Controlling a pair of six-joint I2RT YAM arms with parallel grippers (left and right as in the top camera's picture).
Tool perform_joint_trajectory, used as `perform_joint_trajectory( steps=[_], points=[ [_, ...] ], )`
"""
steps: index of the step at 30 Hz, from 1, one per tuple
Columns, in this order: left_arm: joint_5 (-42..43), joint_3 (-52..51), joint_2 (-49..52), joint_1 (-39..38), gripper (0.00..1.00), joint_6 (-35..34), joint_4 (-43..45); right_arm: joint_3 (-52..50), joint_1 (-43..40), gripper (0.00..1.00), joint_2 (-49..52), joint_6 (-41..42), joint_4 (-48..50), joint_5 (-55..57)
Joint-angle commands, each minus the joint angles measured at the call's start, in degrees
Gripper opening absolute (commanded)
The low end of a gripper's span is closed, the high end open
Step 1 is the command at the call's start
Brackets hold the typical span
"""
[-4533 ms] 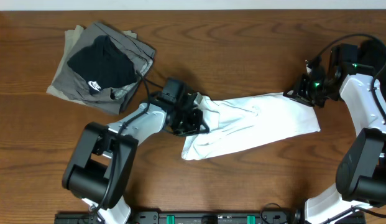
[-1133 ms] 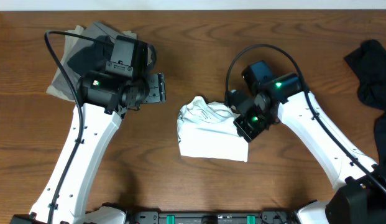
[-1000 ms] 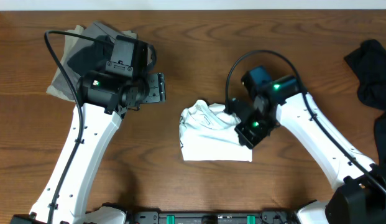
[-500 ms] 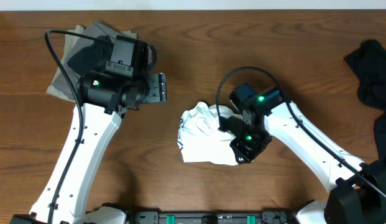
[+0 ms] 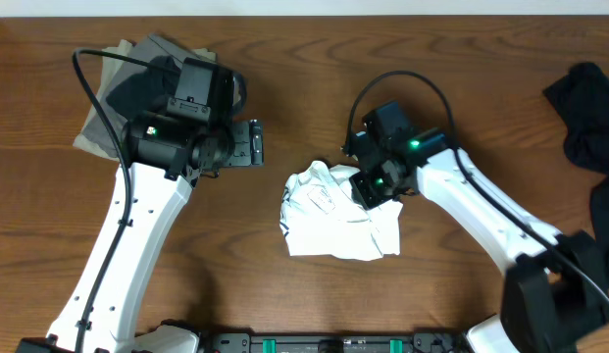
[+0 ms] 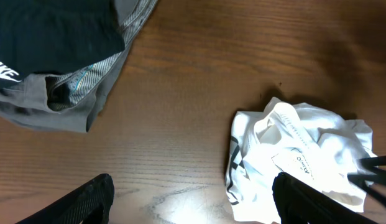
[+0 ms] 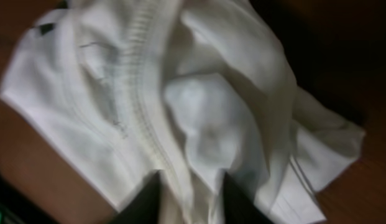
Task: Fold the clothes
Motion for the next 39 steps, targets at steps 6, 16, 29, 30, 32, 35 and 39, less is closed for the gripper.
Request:
perform_joint_trajectory(
  steps=[6,16,29,30,32,35,39],
  points=[
    [-0.66,-0.13,-0.61,0.22,0.84,0.72,-0.33,-0.13,-4.44,0.01,4.09,13.22,-3.58,20.83],
    [-0.68,-0.13,-0.61,0.22,0.84,0.72,-0.15,0.04,-7.34,0.20,3.78,-6.62,-0.98,-7.04],
    [-0.68,-0.13,-0.61,0.22,0.84,0.72,-0.02,0.04,-7.32,0.15,3.65,-19.52,-0.39,-25.27],
    [-0.68,-0.13,-0.61,0.22,0.84,0.72,0.09,0.04,-7.32,0.16,3.65,-19.52,0.11,-25.73],
    [-0.68,-0.13,-0.61,0.22,0.85,0.72,0.35,0.04,-7.32,0.24,3.65,-18.64,1.66,-25.81],
    [-0.68,-0.13,-0.61,0.22,0.84,0.70,0.79,0.04,-6.93,0.32,3.65,-15.56,4.04,-25.86],
    [-0.68,-0.13,-0.61,0.22,0.84,0.70,0.94,-0.04,-5.44,0.39,3.65,-13.79,6.80,-23.98]
  ],
)
